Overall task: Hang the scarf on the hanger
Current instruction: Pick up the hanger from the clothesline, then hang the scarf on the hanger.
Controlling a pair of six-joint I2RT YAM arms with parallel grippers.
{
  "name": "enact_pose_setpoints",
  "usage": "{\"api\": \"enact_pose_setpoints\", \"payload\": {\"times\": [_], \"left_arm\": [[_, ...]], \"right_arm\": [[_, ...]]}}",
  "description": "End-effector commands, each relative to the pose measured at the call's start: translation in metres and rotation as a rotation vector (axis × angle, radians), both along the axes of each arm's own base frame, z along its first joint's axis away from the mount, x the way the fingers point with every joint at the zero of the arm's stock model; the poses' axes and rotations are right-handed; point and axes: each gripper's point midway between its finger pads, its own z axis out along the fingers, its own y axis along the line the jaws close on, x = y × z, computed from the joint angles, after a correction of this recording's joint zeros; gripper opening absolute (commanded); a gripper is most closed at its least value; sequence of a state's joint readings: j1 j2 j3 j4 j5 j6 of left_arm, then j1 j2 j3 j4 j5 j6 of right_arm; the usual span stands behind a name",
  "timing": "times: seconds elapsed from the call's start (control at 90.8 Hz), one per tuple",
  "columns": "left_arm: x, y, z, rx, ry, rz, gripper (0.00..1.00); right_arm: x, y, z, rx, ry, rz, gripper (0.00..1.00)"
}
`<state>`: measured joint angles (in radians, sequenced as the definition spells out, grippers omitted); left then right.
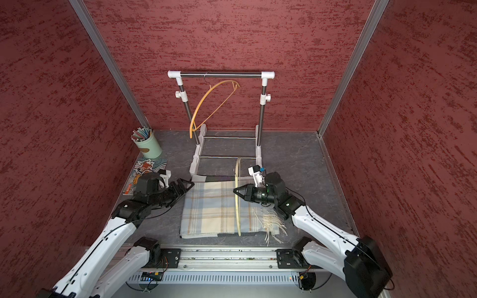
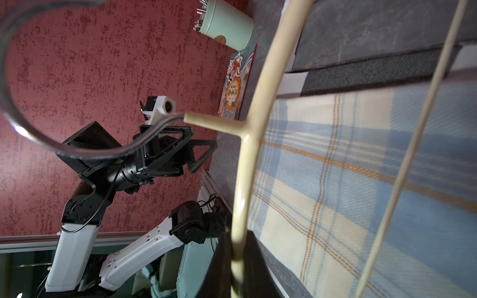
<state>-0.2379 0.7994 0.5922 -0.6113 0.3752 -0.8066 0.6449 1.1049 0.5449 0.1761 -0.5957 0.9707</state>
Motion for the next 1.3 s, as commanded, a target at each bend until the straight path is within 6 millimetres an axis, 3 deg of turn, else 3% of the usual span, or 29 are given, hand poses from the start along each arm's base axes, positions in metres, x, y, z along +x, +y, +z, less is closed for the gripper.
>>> {"api": "enact_pose_setpoints", "payload": {"times": [0.0,0.176,0.331,0.43,0.551,0.628,0.749,0.804,0.936,1.058,1.135,1.201,1.289], "left_arm": [[-0.026,0.013,-0.039,0.095,0.147,0.015,0.81],[-0.043,0.033,-0.077,0.207,0.27,0.083,0.79],[-0.044,0.038,-0.092,0.259,0.325,0.1,0.76],[-0.038,0.033,-0.095,0.255,0.315,0.084,0.72],[-0.028,0.023,-0.093,0.224,0.282,0.057,0.62],[-0.023,0.017,-0.091,0.208,0.253,0.04,0.49],[-0.015,0.007,-0.079,0.184,0.188,0.0,0.08],[-0.01,0.0,-0.071,0.161,0.146,-0.026,0.0],[0.001,-0.028,-0.039,0.073,0.017,-0.113,0.0],[0.003,-0.074,0.0,-0.016,-0.142,-0.27,0.0],[0.003,-0.107,0.013,-0.085,-0.208,-0.353,0.0],[0.002,-0.136,0.01,-0.15,-0.217,-0.414,0.0],[0.007,-0.17,-0.02,-0.156,-0.159,-0.468,0.0]], "right_arm": [[-0.004,0.026,0.038,0.159,-0.06,0.069,0.0],[-0.012,0.071,0.03,0.206,-0.017,0.148,0.0],[-0.017,0.109,0.011,0.242,0.035,0.199,0.0],[-0.016,0.115,-0.002,0.256,0.057,0.205,0.0],[-0.018,0.105,-0.024,0.191,0.06,0.179,0.0],[-0.024,0.093,-0.038,0.145,0.068,0.161,0.0],[-0.031,0.071,-0.056,0.065,0.084,0.129,0.0],[-0.033,0.06,-0.062,0.031,0.088,0.11,0.0],[-0.033,0.038,-0.075,-0.034,0.103,0.063,0.0],[-0.032,0.023,-0.079,-0.054,0.115,0.038,0.0],[-0.032,0.015,-0.081,-0.056,0.131,0.03,0.0],[-0.033,0.007,-0.084,-0.056,0.142,0.016,0.0],[-0.037,-0.002,-0.086,-0.067,0.144,0.0,0.0]]}}
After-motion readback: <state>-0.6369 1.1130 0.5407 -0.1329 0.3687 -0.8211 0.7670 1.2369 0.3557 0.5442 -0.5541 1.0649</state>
